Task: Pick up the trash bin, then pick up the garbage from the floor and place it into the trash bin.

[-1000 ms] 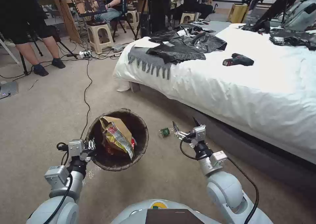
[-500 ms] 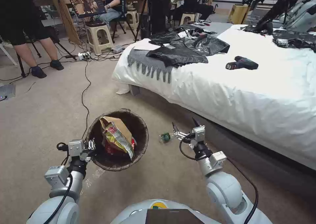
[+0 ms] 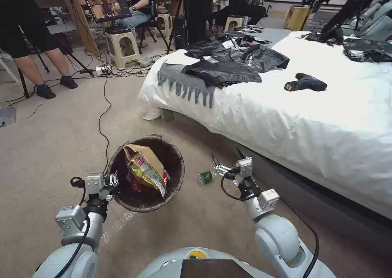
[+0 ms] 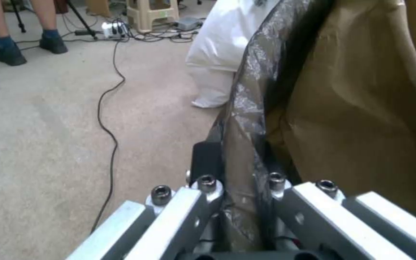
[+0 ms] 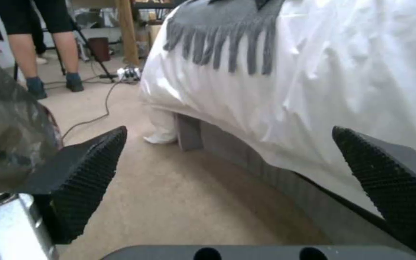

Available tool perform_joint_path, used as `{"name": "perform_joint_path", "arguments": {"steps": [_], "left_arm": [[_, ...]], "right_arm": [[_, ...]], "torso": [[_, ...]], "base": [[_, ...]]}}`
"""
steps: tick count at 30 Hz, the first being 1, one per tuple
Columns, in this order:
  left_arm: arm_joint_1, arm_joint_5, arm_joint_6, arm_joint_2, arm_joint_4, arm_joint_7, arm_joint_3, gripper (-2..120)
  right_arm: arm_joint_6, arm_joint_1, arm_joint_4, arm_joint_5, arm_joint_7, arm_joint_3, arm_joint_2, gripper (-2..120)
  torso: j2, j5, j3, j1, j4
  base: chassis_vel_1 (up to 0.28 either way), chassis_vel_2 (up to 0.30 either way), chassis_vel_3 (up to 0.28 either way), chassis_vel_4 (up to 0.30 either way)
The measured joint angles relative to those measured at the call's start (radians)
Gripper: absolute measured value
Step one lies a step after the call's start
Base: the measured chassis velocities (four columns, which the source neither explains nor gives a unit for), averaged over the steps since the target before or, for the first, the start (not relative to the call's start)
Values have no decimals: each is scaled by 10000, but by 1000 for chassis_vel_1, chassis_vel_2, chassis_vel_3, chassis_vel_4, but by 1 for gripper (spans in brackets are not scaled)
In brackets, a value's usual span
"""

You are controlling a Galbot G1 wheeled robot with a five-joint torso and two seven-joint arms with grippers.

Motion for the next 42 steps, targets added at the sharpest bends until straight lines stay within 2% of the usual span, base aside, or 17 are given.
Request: {"name": "perform_joint_path", "arguments": {"steps": [5, 14, 17, 23, 27, 37, 42], "left_arm": [[1, -40, -18, -6, -8, -7, -65, 0], [56, -340, -37, 3, -76, 25, -479, 0], [85, -430, -45, 1, -85, 63, -614, 0], [129, -549, -71, -23, -85, 109, -814, 0], [137, -633, -90, -18, -86, 125, -924, 0], [91, -678, -92, 67, -85, 130, -938, 0], [79, -684, -87, 94, -85, 129, -941, 0]], "right_arm": [[-97, 23, -81, 37, 72, -198, -63, 100], [-694, 1214, -1570, 586, 690, -1073, -293, 100], [-1022, 1957, -2169, 1159, 1026, -1512, -338, 100], [-1138, 2830, -3205, 1589, 1004, -1882, -280, 100], [-1417, 3688, -4264, 2392, 1023, -2145, -142, 100], [-1953, 4458, -5235, 3396, 1614, -2418, 228, 100], [-2110, 4732, -5795, 3649, 2301, -2573, 566, 100]], "torso": [[0, -1, 0, 0, -2], [0, -1, 0, 0, -1], [0, 0, 0, 0, 0], [0, 0, 0, 0, 0], [0, -1, 1, 0, 0], [0, -1, 0, 0, -2], [0, -2, 0, 0, -1]], "base": [[0, 0, 0, 0], [0, 0, 0, 0], [0, 0, 0, 0], [0, 0, 0, 0], [0, 0, 0, 0], [0, 0, 0, 0], [0, 0, 0, 0]]}}
